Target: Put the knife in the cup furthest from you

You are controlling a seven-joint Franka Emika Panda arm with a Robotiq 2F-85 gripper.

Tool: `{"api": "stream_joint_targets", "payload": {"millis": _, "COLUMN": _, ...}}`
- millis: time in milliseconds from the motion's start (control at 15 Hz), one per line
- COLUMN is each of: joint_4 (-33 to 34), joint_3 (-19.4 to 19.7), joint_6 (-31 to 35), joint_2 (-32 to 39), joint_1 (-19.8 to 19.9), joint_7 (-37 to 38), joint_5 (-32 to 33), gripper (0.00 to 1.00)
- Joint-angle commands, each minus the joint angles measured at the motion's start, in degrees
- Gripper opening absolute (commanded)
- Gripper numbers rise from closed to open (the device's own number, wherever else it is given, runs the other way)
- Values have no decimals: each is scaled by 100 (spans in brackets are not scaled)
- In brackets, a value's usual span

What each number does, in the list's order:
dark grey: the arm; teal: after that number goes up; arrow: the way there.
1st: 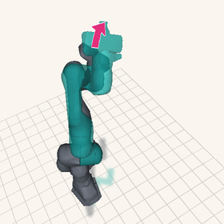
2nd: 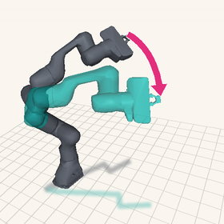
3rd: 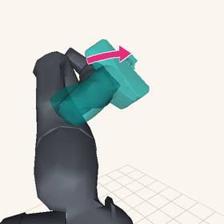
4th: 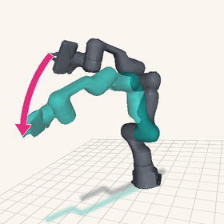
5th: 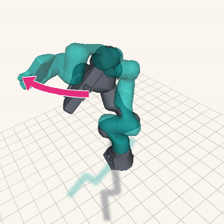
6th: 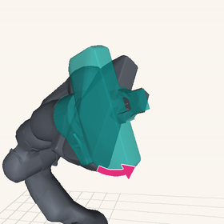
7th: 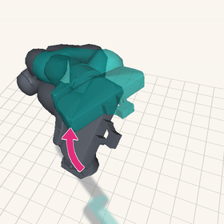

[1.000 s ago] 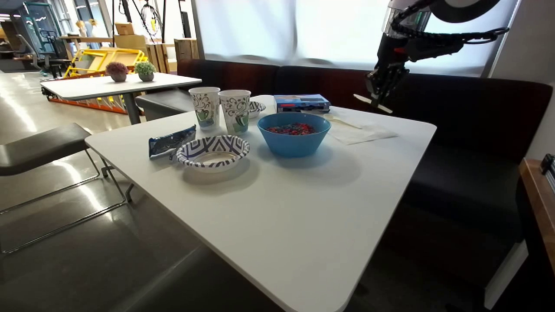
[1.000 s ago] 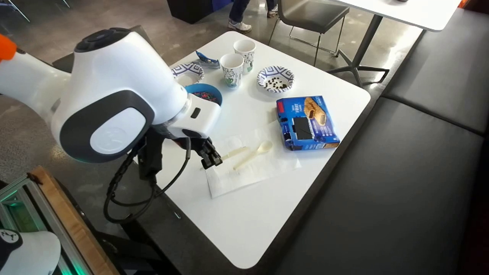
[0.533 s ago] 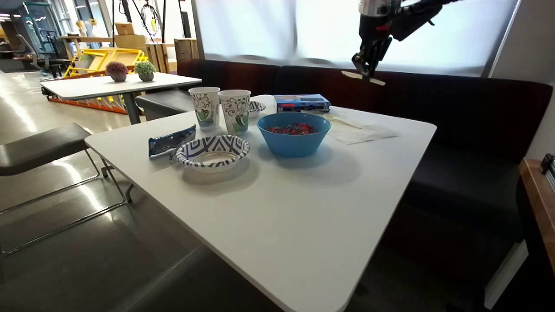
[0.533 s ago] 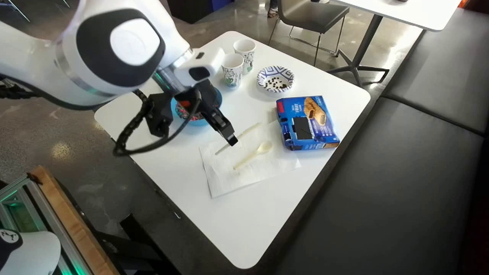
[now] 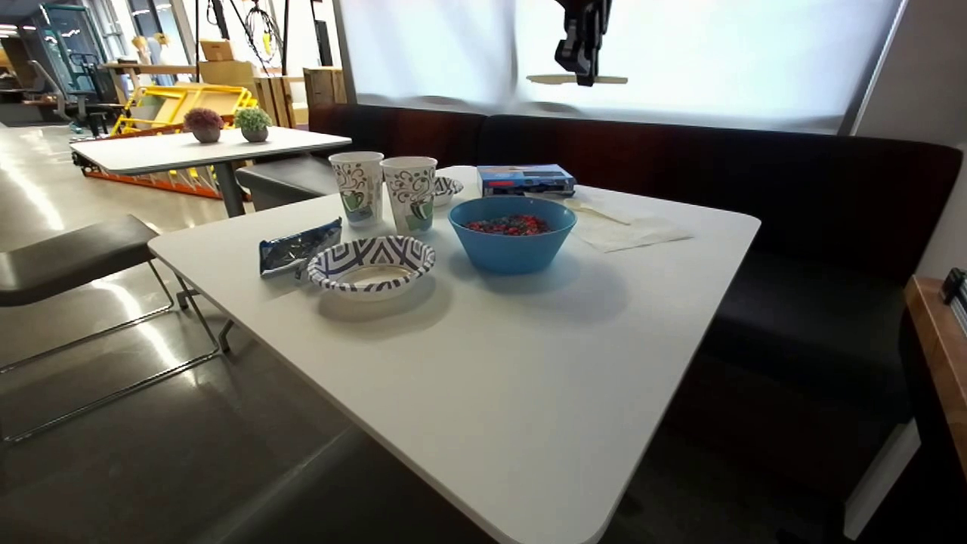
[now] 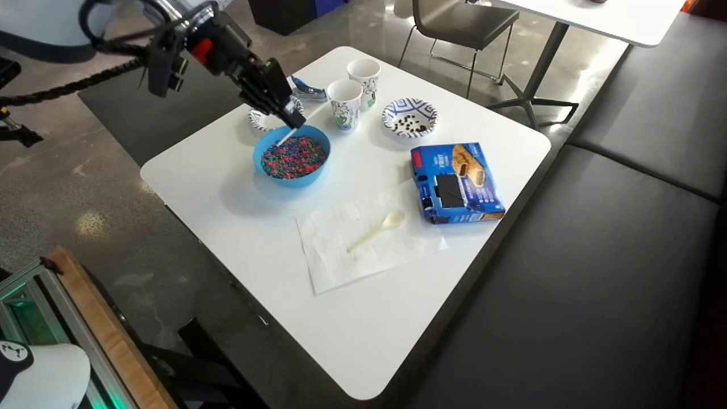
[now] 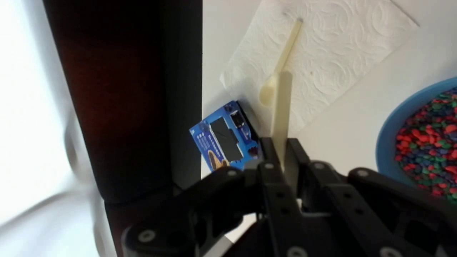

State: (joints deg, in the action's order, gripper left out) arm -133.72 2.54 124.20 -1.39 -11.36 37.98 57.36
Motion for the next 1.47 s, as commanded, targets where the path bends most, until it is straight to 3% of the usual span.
{"api": "stream_joint_targets", "payload": {"millis": 0, "joint_4": 739, "joint_3": -585, "joint_6": -778, "joint_2": 472, "joint_1": 87, "joint_7": 6, "joint_5": 706, "gripper": 3}}
{"api": "stream_joint_targets", "payload": {"millis": 67, "joint_4": 959, "joint_3": -676, "joint_6": -1041, "joint_2": 615, "joint_1": 82, "joint_7": 9, "joint_5": 978, "gripper": 3}}
{"api": "stream_joint_targets", "payload": {"millis": 133, "joint_4": 526, "joint_3": -671, "joint_6": -701, "joint_2": 233, "joint_1": 162, "joint_7": -6, "joint_5": 567, "gripper": 13}}
{"api": "stream_joint_targets", "payload": {"millis": 467, "joint_4": 913, "joint_3": -738, "joint_6": -945, "joint_2": 548, "joint_1": 162, "joint_7": -4, "joint_5": 853, "gripper": 13}}
{"api": "stream_joint_targets", "payload": {"millis": 533, "joint_4": 919, "joint_3": -736, "joint_6": -945, "joint_2": 562, "joint_1": 168, "joint_7": -4, "joint_5": 858, "gripper": 3}}
{"api": "stream_joint_targets", "payload": {"millis": 733, "joint_4": 1287, "joint_3": -884, "joint_6": -1037, "joint_2": 869, "joint_1": 70, "joint_7": -845, "joint_5": 1086, "gripper": 3}}
{"api": "stream_joint_targets", "payload": {"millis": 1133, "joint_4": 2593, "joint_3": -1116, "joint_6": -1256, "joint_2": 1837, "joint_1": -30, "joint_7": -2858, "joint_5": 945, "gripper": 3}}
{"api": "stream_joint_targets", "payload": {"millis": 1400, "joint_4": 3577, "joint_3": -1102, "joint_6": -1839, "joint_2": 2559, "joint_1": -184, "joint_7": -4095, "joint_5": 1105, "gripper": 3}}
